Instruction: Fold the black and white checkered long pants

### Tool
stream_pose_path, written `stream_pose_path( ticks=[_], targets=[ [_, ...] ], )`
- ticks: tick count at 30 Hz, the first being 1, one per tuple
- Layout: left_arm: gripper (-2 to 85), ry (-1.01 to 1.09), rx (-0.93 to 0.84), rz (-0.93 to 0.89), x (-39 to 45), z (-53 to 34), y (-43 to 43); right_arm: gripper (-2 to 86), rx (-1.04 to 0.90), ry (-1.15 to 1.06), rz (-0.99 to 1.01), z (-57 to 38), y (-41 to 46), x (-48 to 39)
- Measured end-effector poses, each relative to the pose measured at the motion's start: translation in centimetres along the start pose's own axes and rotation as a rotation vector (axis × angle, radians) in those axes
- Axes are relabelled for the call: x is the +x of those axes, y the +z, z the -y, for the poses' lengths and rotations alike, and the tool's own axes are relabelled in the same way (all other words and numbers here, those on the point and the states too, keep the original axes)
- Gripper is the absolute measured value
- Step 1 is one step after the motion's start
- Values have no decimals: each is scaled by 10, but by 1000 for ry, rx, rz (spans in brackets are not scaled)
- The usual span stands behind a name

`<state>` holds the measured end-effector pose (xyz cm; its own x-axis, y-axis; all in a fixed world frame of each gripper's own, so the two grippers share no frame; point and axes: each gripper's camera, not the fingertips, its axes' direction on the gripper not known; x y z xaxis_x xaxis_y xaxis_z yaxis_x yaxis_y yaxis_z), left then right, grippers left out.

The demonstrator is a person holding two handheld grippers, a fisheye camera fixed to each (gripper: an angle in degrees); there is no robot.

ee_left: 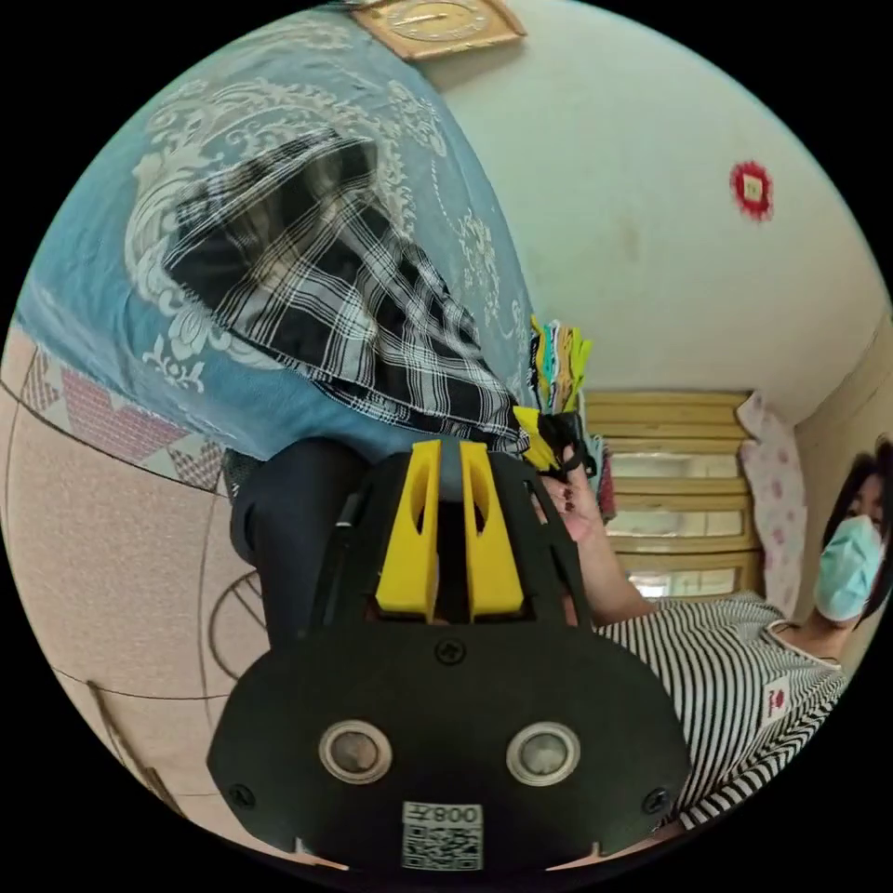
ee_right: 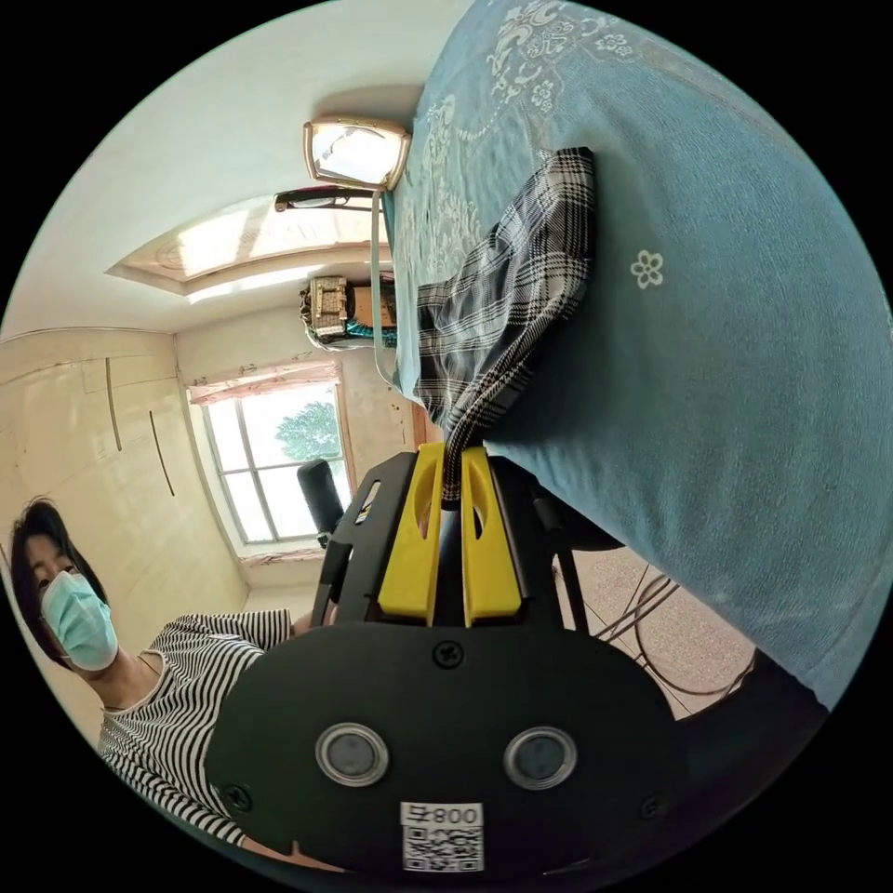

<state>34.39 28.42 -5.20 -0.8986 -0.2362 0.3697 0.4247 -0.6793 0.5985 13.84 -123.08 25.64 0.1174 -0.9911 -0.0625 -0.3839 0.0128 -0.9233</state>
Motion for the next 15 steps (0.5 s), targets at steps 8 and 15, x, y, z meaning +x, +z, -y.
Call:
stream_pose_path(
  ticks=[8,15],
  targets=[
    [82,-327,260,-434,-149,-58,1,20,0,-22,21,6,6,-40],
    [109,-461,460,-587,-234,-100,13,19,-6,-41,24,14,15,-81]
  ],
)
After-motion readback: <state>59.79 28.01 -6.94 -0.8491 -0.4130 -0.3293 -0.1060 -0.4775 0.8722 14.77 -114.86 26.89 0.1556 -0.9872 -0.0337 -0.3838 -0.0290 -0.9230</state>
